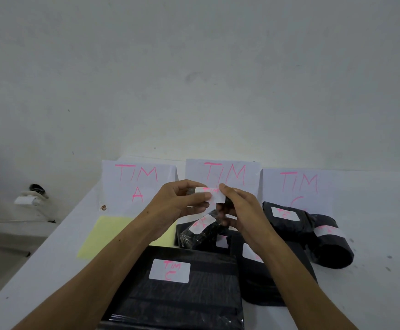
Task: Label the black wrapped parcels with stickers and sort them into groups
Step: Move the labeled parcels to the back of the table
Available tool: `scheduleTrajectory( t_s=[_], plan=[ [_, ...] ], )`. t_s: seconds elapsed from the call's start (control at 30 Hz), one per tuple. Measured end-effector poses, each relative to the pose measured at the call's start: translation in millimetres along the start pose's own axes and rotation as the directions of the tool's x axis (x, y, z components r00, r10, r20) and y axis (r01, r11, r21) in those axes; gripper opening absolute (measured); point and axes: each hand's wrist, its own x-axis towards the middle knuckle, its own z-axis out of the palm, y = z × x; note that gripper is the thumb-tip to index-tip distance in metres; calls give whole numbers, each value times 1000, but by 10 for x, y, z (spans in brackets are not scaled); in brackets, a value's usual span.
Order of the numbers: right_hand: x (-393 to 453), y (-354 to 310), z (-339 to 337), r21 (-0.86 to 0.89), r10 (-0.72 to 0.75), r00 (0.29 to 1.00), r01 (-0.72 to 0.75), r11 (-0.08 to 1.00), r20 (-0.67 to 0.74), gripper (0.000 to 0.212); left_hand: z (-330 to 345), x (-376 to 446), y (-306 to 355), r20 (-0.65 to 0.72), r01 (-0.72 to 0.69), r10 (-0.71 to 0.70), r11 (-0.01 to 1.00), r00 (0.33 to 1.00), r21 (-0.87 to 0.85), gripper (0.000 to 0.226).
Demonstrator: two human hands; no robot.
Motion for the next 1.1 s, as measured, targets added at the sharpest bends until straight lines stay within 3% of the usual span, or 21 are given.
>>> scheduleTrajectory(
  t_s=[0.2, 0.3, 0.53, 0.93, 1.1],
  plan=[
    [-19, 16, -71, -78, -99, 992, 104, 991, 75, 31, 4, -2, 1, -22, -15, 14, 1000, 1000, -15, 33],
    [-29, -5, -99, -91, -125, 987, 135, 987, 100, 23, 4, -12, 12, -20, -48, 50, 997, 999, 55, 36],
    [-83, -16, -151, 23, -125, 983, 123, 992, 135, 26, 41, -44, 23, 51, -123, 116, 978, 992, 166, 35],
    [-83, -32, -181, 38, -183, 975, 179, 983, 126, 33, 20, -25, 16, 66, -52, 51, 999, 997, 17, 36],
    [-88, -12, -202, 131, -158, 979, 141, 981, 128, 32, 18, -14, 2, 66, -56, 55, 998, 996, 6, 31]
  ],
)
